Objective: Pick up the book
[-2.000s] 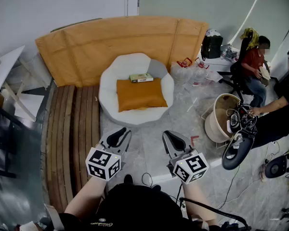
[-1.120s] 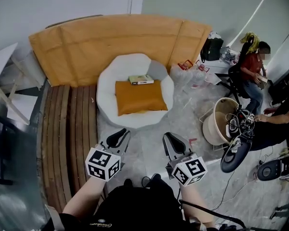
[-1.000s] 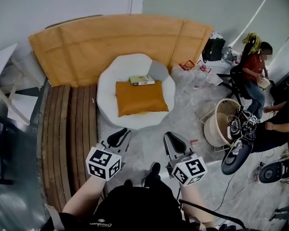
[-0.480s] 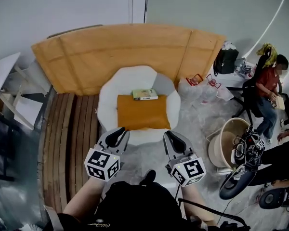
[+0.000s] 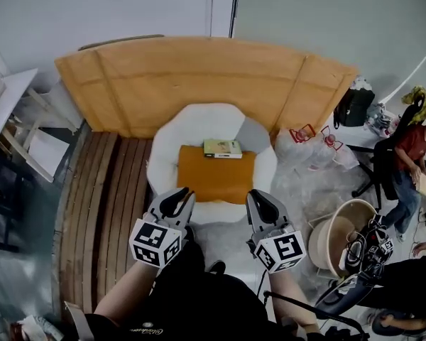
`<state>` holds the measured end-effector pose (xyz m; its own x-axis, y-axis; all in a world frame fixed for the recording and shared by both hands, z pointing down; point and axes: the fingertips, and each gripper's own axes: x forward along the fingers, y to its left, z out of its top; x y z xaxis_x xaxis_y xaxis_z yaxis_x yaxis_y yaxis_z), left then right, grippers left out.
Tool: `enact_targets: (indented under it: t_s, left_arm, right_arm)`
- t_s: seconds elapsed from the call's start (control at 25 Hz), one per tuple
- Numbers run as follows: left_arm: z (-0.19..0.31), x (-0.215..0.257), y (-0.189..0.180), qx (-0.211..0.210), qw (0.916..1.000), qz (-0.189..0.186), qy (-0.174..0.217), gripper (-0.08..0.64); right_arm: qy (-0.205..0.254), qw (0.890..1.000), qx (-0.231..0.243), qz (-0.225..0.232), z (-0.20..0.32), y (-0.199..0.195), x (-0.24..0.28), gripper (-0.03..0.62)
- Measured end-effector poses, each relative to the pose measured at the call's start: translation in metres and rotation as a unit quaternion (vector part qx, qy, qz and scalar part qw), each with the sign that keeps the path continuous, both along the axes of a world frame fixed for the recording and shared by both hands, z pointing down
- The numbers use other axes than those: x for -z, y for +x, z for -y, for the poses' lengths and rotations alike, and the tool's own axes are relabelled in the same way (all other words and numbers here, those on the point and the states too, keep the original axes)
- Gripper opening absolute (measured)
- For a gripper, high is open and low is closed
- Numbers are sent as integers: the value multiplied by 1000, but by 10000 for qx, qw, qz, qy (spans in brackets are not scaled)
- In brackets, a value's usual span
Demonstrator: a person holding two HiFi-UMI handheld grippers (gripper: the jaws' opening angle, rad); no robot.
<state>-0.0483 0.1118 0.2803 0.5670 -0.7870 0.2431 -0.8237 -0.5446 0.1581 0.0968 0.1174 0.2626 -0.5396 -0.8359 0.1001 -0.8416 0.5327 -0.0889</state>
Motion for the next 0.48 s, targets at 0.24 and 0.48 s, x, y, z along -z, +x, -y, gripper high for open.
enact_targets:
  t_s: [0.24, 0.48]
  left_arm:
    - [87, -9, -2, -140, 9999, -21, 59, 63]
    - [191, 9, -15, -430, 9988, -25, 246, 63]
  right_arm:
    - [-23, 9998, -167, -117, 83, -8, -7, 11]
    - [95, 9985, -485, -232, 182, -22, 11, 11]
